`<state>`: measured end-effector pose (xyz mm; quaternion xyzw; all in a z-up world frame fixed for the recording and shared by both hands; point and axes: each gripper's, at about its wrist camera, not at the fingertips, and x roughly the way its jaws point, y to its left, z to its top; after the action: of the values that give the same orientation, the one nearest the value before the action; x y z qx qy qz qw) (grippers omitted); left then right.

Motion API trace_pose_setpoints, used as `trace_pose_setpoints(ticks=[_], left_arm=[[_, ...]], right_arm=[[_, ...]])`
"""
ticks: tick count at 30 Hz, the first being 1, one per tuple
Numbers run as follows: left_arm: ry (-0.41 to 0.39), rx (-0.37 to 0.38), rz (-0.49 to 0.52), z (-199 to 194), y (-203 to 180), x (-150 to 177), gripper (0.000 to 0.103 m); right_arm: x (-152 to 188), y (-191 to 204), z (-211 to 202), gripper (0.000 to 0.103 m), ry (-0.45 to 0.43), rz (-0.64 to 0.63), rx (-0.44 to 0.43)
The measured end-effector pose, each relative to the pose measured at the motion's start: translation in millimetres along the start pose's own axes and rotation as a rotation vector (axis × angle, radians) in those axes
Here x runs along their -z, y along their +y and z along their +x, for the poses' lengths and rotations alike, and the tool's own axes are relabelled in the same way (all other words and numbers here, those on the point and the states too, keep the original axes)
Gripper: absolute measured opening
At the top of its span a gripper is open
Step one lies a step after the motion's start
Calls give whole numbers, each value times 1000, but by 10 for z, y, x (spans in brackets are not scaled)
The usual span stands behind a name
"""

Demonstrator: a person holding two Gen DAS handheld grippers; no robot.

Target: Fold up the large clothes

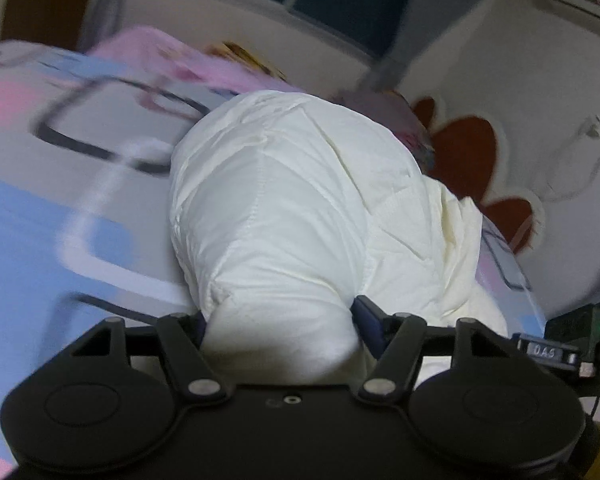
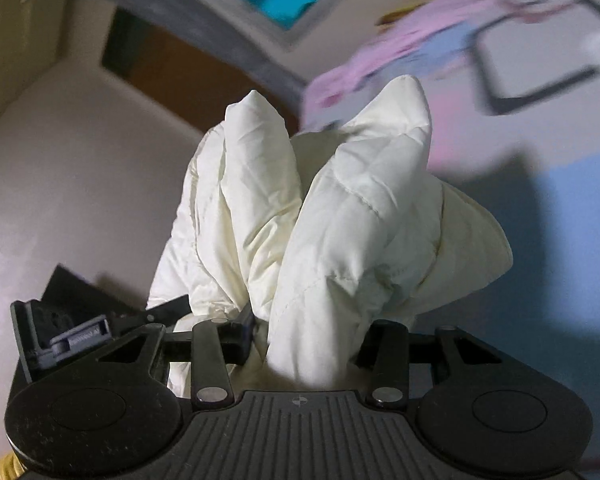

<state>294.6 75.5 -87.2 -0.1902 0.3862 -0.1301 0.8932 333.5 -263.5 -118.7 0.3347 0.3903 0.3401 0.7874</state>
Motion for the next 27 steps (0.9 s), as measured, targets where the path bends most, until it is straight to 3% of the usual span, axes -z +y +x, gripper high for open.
trace_pose_setpoints(ticks=[6, 12, 15, 17, 21, 25, 27], left_arm=[[-63, -80, -18, -452, 974, -364, 66], [-54, -114, 19, -515, 1942, -761, 66], [-47, -135, 71, -443, 2225, -882, 66], [-41, -160, 148, -358, 2332, -864, 66], [-36, -167, 167, -308, 2429, -730, 68], [-46, -161, 188, -390, 2400, -694, 68], [-48, -158, 191, -432, 2395, -695, 68]], right_arm=[[168, 725, 1223, 43, 19, -55, -64], [413, 1074, 2290, 43, 12, -34, -33], [497, 1125, 2582, 43, 13, -14, 13], [480, 1117, 2645, 49, 7, -15, 86], [479, 1088, 2532, 66, -27, -22, 211], [482, 1234, 2250, 67, -112, -63, 338], [407, 1421, 2151, 67, -173, -119, 353]])
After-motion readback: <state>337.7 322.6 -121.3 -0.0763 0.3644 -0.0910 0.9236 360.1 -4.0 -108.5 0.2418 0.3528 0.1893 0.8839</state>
